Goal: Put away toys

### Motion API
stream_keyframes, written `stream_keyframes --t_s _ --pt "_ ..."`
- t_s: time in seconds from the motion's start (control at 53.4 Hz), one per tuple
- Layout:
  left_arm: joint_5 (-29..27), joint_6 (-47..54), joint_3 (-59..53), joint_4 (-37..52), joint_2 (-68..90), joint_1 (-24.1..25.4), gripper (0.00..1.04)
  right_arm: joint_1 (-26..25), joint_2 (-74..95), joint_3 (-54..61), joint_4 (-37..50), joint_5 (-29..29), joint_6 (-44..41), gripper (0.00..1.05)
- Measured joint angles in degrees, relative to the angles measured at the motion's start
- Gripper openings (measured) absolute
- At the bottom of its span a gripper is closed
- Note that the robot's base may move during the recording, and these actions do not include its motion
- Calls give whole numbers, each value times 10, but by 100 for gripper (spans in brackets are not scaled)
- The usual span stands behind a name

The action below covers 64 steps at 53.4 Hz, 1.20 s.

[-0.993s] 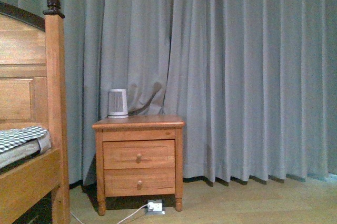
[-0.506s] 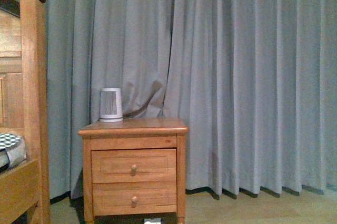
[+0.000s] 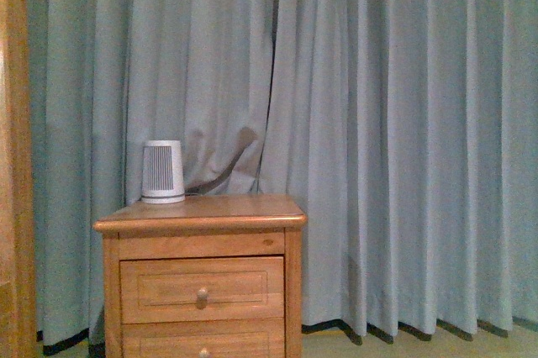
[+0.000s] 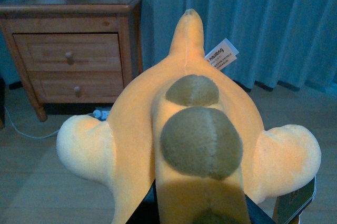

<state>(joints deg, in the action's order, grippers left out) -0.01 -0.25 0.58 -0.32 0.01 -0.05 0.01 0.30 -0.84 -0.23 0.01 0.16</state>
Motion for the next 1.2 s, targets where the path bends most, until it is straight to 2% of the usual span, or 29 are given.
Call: stream_keyframes --t_s 1.199 --pt "0 0 0 0 0 0 98 0 0 0 0 2 0 7"
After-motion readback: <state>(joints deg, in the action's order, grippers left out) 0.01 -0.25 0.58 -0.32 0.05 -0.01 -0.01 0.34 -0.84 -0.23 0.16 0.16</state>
